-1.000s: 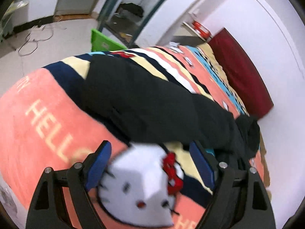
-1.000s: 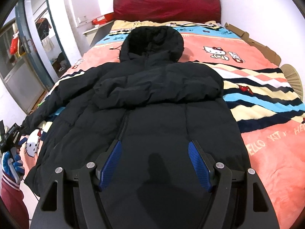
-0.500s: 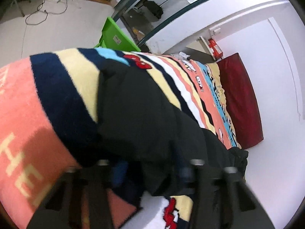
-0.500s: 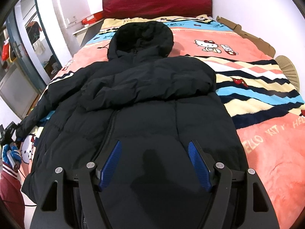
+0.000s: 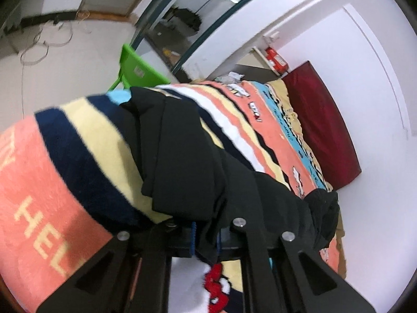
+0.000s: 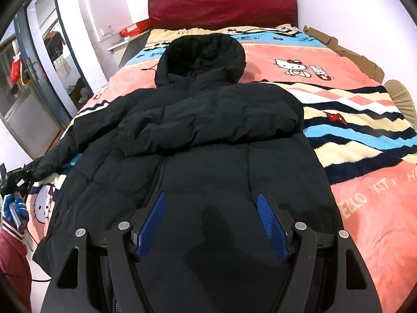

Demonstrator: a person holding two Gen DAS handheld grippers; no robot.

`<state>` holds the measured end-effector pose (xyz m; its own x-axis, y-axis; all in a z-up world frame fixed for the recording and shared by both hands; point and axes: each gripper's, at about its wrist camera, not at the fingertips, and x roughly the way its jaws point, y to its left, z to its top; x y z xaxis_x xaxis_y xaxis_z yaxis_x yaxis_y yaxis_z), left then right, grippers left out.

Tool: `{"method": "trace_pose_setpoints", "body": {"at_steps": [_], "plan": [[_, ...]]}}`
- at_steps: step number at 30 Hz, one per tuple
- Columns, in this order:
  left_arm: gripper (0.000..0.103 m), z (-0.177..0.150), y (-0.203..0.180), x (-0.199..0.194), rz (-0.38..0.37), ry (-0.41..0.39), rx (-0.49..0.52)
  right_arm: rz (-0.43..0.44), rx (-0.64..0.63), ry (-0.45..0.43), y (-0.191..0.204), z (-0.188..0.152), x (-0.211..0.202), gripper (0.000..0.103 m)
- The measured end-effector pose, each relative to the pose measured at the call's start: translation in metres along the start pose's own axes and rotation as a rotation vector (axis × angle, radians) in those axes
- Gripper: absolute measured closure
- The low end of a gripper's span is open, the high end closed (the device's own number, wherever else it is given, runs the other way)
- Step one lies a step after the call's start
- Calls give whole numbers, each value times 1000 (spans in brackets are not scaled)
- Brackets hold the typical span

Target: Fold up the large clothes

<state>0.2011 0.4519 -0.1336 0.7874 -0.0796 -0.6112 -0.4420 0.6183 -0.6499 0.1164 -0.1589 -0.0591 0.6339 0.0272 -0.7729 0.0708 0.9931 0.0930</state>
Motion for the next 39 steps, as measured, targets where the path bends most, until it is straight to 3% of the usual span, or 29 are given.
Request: {"method": "trace_pose_setpoints", "body": {"at_steps": [7, 17, 26, 32, 39], "plan": [[95, -4, -66, -29, 4, -48, 150, 29, 36, -27, -28, 0, -4, 31], [95, -35, -201, -53, -30, -76, 358, 35, 123, -66, -92, -5, -10, 31], [95, -106, -322, -47, -118, -37, 527, -50, 134, -78, -139, 2, -5, 31], [95, -169, -388, -19, -178, 42, 613, -90, 176, -75, -172, 8, -2, 31], [96, -249, -436, 28, -231, 172, 707, -90, 247, -62, -201, 1, 7, 31]]}}
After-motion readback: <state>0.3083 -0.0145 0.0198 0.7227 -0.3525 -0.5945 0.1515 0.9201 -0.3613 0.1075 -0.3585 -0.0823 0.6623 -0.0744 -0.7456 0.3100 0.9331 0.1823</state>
